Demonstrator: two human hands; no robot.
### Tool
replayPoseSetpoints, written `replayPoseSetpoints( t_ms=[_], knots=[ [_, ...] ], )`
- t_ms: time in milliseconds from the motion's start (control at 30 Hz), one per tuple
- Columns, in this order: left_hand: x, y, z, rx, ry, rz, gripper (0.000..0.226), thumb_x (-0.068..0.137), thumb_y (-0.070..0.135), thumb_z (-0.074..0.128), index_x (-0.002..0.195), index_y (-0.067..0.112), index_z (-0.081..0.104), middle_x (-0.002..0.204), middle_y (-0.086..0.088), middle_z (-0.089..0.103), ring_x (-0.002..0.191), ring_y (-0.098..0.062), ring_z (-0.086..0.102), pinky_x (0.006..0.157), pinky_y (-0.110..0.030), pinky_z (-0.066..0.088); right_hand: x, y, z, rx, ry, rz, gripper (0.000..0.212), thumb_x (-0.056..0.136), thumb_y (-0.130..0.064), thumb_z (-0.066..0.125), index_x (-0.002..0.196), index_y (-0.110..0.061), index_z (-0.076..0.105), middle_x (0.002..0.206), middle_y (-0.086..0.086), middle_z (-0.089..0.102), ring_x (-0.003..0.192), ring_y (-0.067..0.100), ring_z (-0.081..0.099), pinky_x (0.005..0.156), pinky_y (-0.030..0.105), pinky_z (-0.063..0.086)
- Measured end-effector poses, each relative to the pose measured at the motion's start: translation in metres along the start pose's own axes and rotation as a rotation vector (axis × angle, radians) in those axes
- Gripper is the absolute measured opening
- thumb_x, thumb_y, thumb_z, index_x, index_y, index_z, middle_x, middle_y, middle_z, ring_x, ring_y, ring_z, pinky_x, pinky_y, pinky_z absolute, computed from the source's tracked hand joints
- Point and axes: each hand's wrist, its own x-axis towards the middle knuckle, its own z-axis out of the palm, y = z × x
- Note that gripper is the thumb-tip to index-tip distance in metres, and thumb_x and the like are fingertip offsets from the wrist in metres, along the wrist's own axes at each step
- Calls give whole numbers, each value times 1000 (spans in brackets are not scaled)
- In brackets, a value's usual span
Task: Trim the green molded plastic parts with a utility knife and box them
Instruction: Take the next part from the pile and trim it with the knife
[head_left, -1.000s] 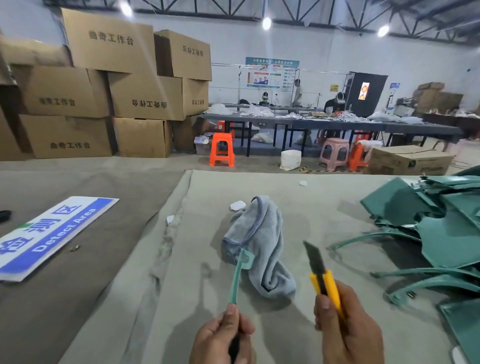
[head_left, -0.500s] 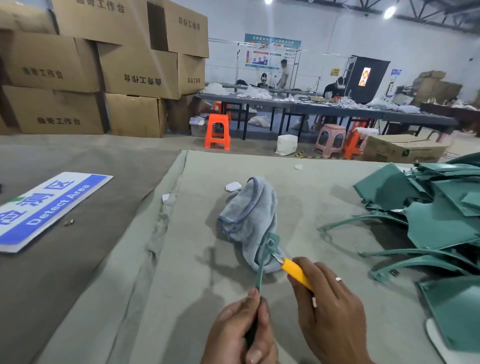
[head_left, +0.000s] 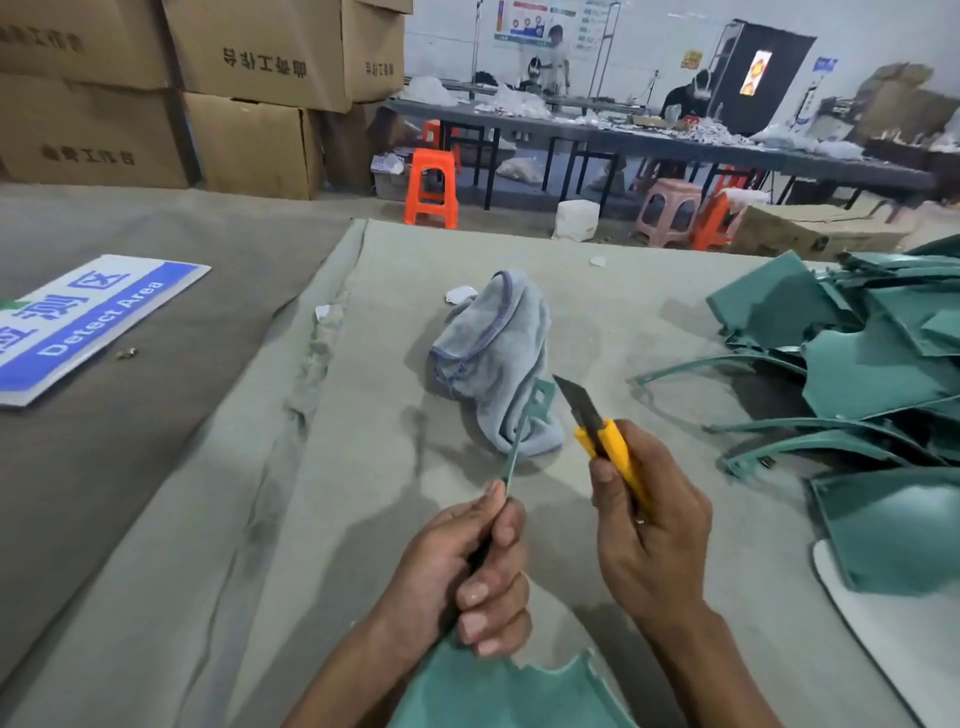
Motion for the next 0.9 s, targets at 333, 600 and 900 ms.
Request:
replayPoseSetpoints(
  t_ms=[333, 600, 900],
  knots=[
    [-4, 4, -5, -91, -65, -141, 46, 104, 28, 31, 76, -2, 53, 42, -7, 29, 30, -20, 34, 41, -25, 48, 3, 17, -12, 42, 55, 86, 24, 107, -26, 52, 125, -15, 64, 72, -4, 54, 60, 13, 50, 56, 23, 39],
    [-7, 4, -6, -29, -70, -203, 50, 105, 30, 25, 75, 1, 52, 40, -4, 30, 30, -19, 29, 38, -20, 42, -1, 28, -11, 302, -32, 201, 29, 108, -33, 53, 116, -12, 70, 63, 8, 51, 51, 33, 49, 48, 50, 43],
    [-6, -4, -9, -19, -132, -204, 48, 107, 28, 24, 77, 1, 51, 42, -5, 31, 31, -19, 31, 39, -20, 42, -3, 6, -2, 419, -11, 277, 25, 109, -21, 48, 107, -8, 69, 62, 0, 51, 51, 21, 51, 49, 29, 45]
  ],
)
